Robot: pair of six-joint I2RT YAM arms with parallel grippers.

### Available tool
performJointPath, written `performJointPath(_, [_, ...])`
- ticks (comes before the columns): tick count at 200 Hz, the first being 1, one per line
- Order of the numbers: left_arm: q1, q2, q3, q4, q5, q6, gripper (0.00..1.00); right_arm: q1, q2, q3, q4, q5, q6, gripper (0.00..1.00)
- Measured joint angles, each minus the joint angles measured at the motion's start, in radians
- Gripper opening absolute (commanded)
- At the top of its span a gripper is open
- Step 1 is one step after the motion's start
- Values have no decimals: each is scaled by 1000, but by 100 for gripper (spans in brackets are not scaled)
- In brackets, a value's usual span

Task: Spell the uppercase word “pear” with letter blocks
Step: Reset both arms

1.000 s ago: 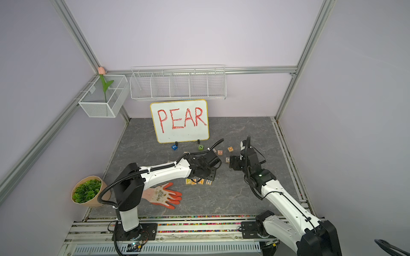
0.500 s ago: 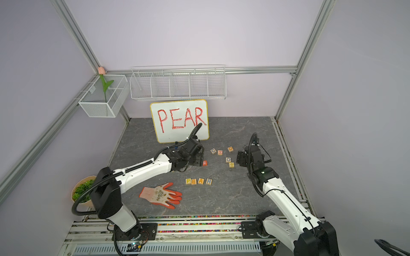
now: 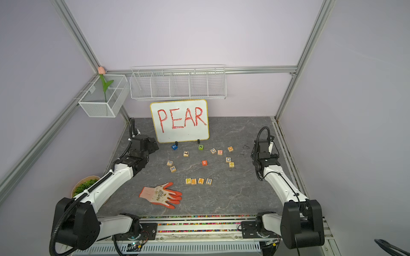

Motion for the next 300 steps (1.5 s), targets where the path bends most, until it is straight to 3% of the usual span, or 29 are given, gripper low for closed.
performJointPath(57, [43, 2, -251, 365, -51, 137, 99, -48, 21, -183, 293, -49, -69, 89])
performJointPath(82, [49, 4, -289, 424, -53, 179, 99, -48, 55, -208, 402, -62, -114, 89])
performJointPath(107, [54, 9, -358, 613, -73, 240, 99, -40, 104, -232, 529, -73, -165, 89])
performJointPath(157, [97, 193, -460, 908, -41, 301, 99, -14, 190, -233, 649, -96, -272, 89])
performJointPath(221, [194, 267, -444, 993, 115, 290, 99, 10, 241, -254, 814, -115, -353, 89])
performJointPath(300, [195, 267, -444, 1020, 168, 289, 99, -9, 241, -278, 861, -242, -396, 89])
